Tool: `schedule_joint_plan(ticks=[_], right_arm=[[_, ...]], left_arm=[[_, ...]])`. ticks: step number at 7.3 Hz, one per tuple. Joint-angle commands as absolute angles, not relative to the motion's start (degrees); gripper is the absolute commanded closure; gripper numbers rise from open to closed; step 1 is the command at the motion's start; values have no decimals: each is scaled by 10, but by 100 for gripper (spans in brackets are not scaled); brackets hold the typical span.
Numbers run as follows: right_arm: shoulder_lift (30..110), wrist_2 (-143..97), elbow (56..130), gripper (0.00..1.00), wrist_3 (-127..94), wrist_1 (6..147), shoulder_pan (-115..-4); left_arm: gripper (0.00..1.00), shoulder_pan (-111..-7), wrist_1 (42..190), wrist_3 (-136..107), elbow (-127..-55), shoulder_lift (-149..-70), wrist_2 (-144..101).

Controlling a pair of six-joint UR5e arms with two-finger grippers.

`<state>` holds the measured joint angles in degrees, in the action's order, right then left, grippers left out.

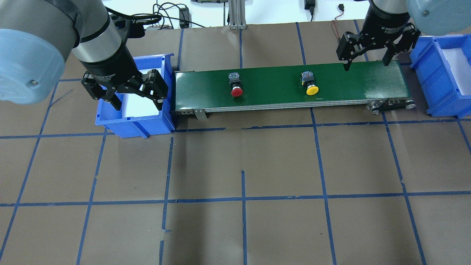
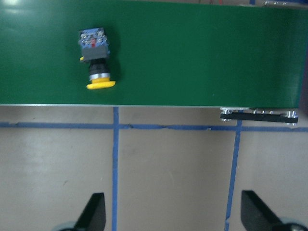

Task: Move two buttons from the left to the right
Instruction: 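Move the right gripper along the belt toward the yellow button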

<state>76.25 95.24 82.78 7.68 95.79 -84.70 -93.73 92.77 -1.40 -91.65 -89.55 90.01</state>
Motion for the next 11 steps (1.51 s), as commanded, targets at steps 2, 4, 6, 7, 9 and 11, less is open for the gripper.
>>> schedule_joint_plan(ticks=[2,4,6,7,9,11], right_arm=[[633,956,771,0,87,1021,-833],[625,955,775,0,121,1020,-816],[613,919,774,0,123,1024,-816],[597,922,776,0,121,1055,-814],[587,925,774,0,114,1060,-815],[575,919,772,0,113,1066,-815]], left_arm=[[0,-940,923,-19,-930,-897,898],[0,-940,923,-19,-933,-897,900],[0,-940,922,-18,-933,-898,902],[0,-940,922,-17,-934,-901,903],[0,-940,921,-18,-933,-904,903],[0,-940,922,-19,-933,-903,899]])
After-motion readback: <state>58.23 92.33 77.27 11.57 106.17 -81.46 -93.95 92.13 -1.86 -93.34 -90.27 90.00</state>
